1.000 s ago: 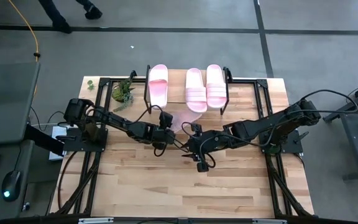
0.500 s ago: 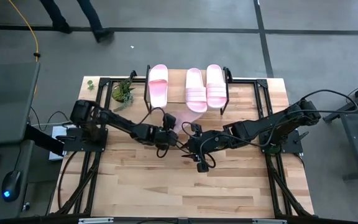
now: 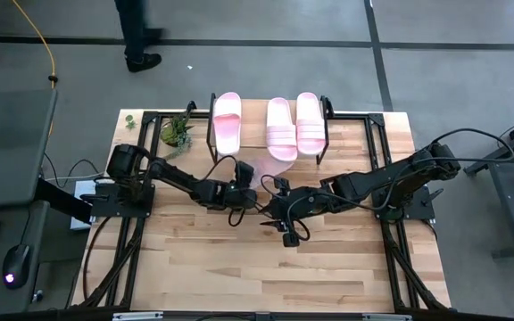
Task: Pick and place slides into the shelf
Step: Put the pink slide on the shelf
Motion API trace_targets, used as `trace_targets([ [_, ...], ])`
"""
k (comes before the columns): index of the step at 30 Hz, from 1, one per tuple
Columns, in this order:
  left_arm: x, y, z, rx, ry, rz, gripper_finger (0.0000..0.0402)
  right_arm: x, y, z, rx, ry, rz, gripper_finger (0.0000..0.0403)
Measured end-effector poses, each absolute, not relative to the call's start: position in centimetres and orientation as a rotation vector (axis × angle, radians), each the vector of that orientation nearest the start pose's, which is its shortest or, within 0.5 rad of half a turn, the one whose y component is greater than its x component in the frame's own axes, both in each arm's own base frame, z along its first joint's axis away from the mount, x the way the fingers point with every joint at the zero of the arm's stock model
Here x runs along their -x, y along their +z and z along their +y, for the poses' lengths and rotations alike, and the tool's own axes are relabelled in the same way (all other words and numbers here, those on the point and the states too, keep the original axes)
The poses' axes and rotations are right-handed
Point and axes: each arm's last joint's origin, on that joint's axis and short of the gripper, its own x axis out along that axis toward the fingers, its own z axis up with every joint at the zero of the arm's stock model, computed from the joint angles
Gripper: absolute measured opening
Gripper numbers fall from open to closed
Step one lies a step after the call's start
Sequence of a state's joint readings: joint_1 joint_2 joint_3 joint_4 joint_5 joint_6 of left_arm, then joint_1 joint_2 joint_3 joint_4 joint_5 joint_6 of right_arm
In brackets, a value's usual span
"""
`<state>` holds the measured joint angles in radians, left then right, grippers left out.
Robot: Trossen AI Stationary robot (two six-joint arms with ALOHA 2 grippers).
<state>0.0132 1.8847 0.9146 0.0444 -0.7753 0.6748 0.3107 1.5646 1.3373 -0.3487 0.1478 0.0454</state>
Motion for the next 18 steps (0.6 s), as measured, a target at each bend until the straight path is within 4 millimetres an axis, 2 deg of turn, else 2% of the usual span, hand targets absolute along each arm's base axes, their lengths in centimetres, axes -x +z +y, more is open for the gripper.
trace_targets([
  [13, -35.2, 12.4, 2.5, -0.982, 0.434, 1.007, 0.0179, -33.6, 31.8, 10.3, 0.086, 0.146, 0.562, 0.0142],
  [18, -35.4, 12.5, 2.4, -0.966, 0.380, 0.977, 0.0179, -33.7, 31.9, 10.4, 0.083, 0.147, 0.548, 0.0142],
])
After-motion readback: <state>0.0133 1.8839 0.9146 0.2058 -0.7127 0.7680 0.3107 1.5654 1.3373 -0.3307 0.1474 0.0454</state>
